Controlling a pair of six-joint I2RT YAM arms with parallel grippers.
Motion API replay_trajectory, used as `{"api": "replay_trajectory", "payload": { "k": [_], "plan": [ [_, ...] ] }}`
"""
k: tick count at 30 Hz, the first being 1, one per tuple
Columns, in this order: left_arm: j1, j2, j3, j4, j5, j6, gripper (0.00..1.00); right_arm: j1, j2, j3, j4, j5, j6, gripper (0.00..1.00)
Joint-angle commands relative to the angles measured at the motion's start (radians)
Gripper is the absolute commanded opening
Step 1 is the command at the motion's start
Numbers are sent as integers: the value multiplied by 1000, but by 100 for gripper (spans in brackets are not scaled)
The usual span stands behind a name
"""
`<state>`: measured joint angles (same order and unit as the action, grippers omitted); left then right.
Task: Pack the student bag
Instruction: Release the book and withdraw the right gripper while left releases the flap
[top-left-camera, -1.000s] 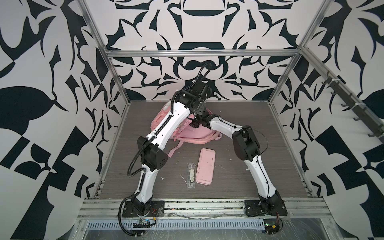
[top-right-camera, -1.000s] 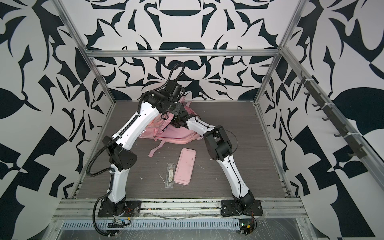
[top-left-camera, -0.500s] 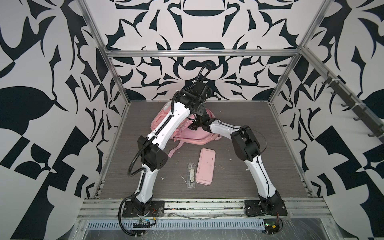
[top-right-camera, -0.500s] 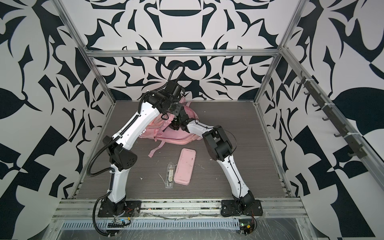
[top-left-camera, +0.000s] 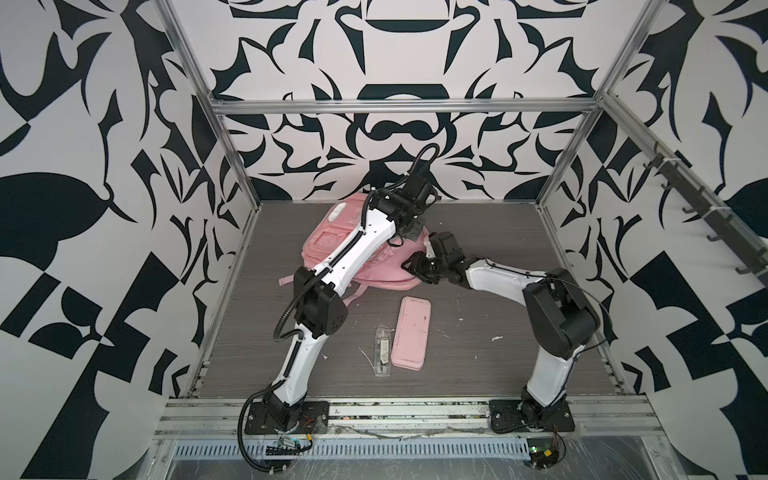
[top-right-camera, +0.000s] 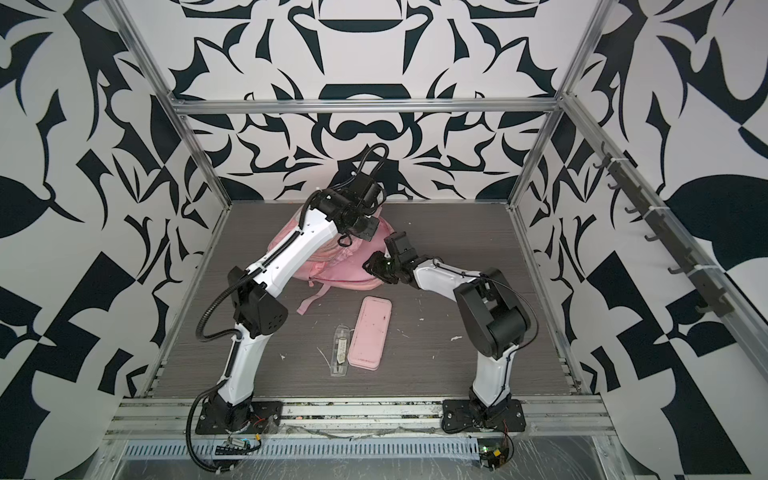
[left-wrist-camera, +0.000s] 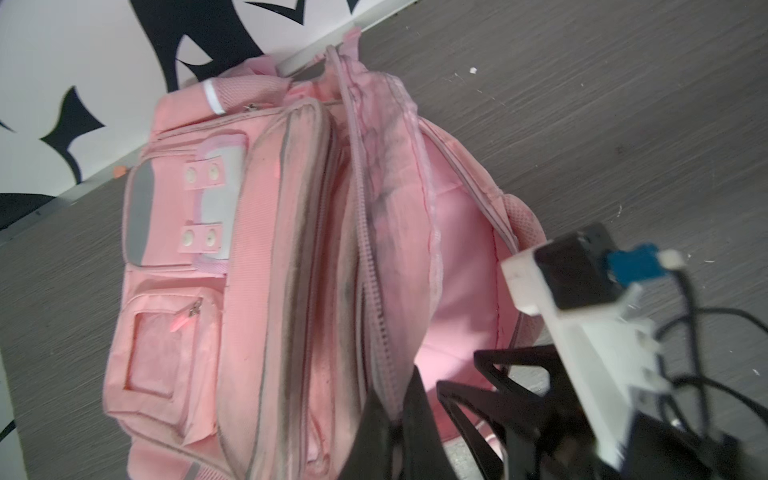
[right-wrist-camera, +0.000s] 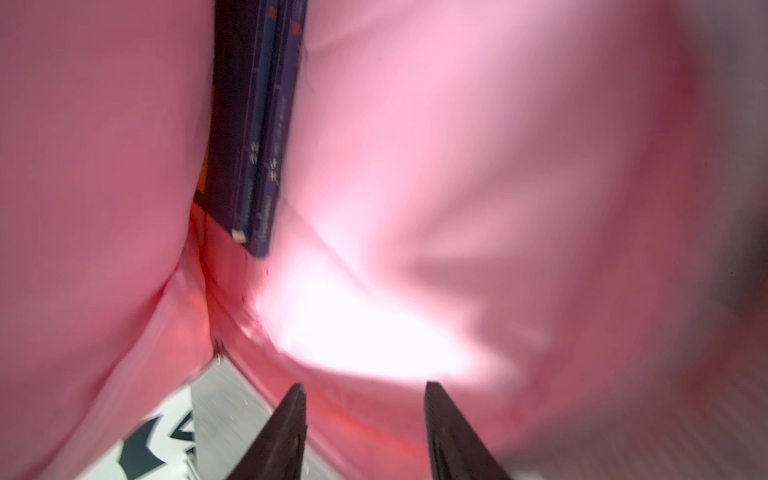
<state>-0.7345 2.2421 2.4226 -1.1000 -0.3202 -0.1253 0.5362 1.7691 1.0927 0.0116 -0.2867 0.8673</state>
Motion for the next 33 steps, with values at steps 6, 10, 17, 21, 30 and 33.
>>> {"api": "replay_trajectory", "payload": {
  "k": [6,10,17,21,30,33],
  "plan": [
    [-67,95,64,32,41,-37,0,8,-335,-198,-193,218,-199,49],
    [-82,110,26,47,61,-49,17,8,-432,-257,-249,260,-230,49],
    [-83,68,-67,49,131,-78,58,13,-537,-311,-283,262,-253,51],
    [-53,-100,-310,172,144,-124,60,51,-543,-304,-284,287,-282,51],
    [213,-538,-966,474,381,-354,63,218,-450,-212,-286,399,-348,51],
    [330,-650,-1155,569,492,-445,63,273,-398,-199,-244,412,-356,51]
  ]
}}
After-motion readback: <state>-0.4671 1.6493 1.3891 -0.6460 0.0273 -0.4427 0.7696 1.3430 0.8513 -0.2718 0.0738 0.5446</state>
